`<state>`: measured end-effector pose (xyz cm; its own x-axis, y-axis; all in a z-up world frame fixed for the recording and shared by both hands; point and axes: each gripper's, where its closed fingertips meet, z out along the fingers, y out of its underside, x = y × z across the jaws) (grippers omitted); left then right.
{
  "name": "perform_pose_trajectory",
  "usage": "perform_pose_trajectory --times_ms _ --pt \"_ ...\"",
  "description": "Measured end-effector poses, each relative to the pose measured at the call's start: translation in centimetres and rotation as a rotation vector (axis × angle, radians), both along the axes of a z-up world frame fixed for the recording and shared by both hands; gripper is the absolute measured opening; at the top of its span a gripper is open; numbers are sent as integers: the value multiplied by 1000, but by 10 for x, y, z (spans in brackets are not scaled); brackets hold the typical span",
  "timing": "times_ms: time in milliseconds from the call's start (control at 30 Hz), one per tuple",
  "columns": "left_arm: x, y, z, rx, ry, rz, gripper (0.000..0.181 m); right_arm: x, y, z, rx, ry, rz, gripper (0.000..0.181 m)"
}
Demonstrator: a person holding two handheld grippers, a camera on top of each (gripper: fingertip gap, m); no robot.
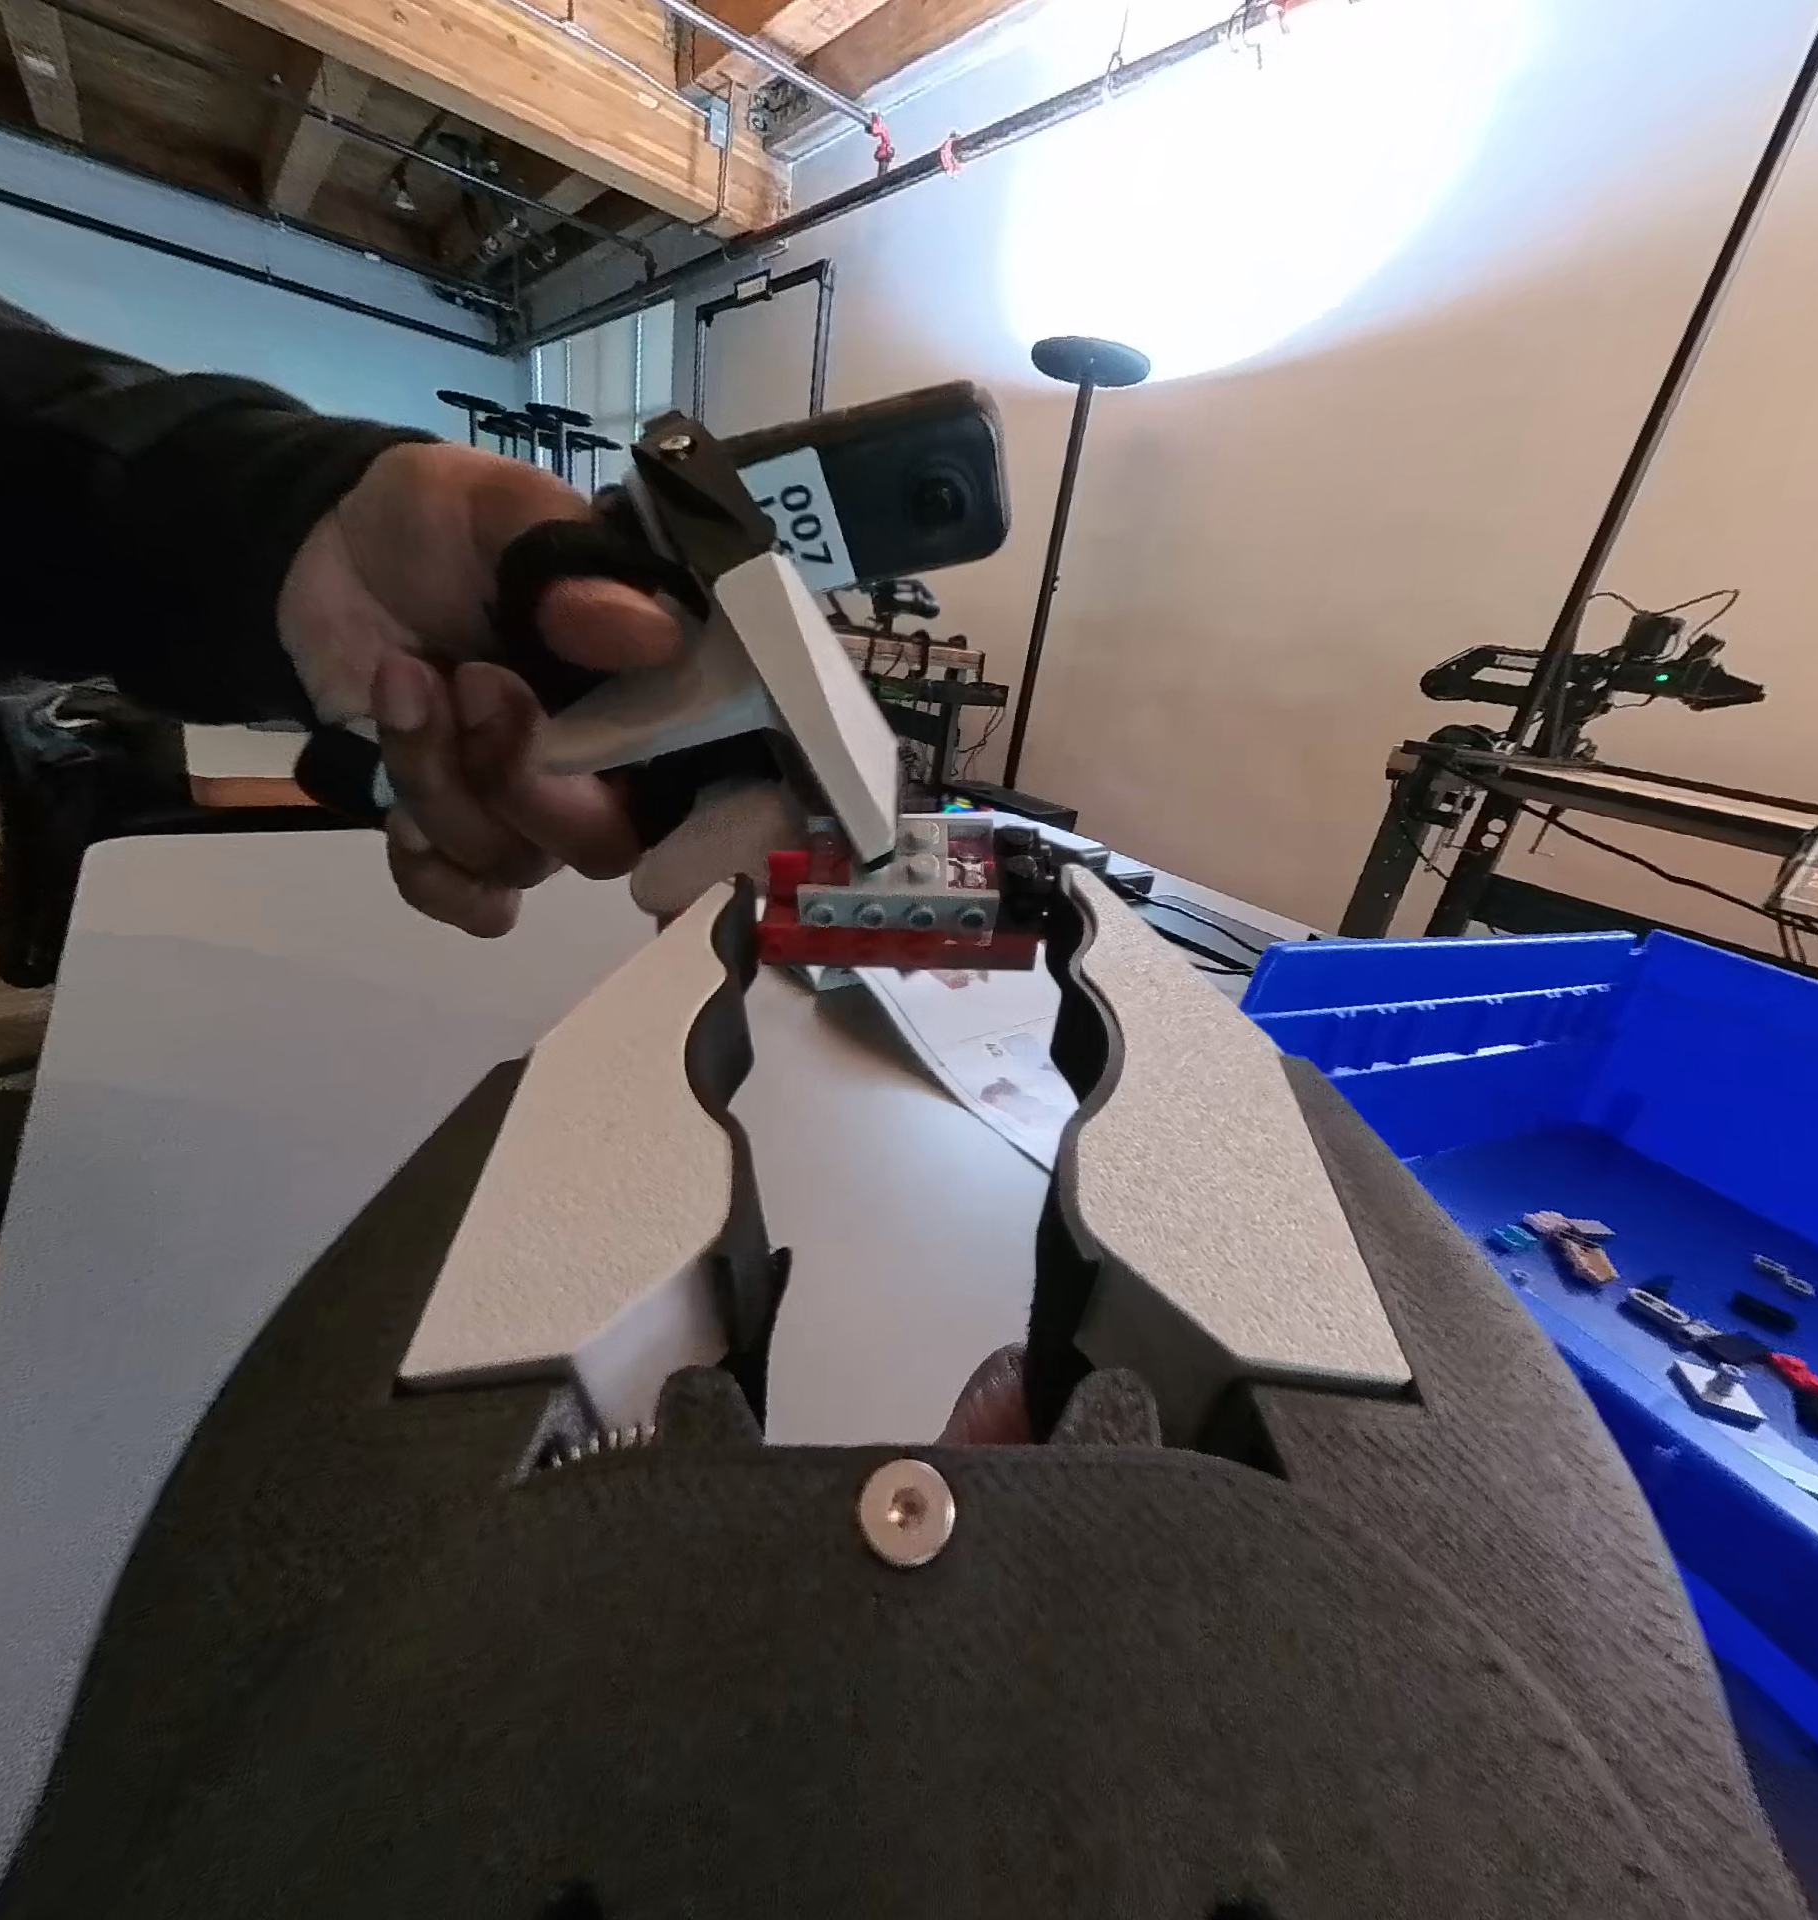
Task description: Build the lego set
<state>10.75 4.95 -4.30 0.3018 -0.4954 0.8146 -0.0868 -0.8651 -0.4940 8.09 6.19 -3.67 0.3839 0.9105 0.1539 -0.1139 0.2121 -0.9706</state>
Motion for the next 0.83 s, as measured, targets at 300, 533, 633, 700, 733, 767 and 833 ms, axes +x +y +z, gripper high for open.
perform_pose_trajectory --times_ms 300,533,633,700,733,767,833 --pt "1 1 -1 39 -129 123 23 1 6 0 65 -22 -90 58" --pt "-10 1 -4 205 -90 160 22 0 -2 3 1 21 12 66" --pt "-20 -1 -9 306 -15 124 22 7 -1 8 -138 90 133 67" --pt "-26 -4 -14 380 40 88 22 8 1 5 -267 99 240 67" --pt "-29 -6 -17 414 60 64 22 8 4 1 -315 88 269 66" --pt "-30 -8 -18 443 75 42 22 7 3 -3 -345 66 303 65" --pt "-33 -12 -21 485 94 5 22 2 0 -11 -386 10 355 63"
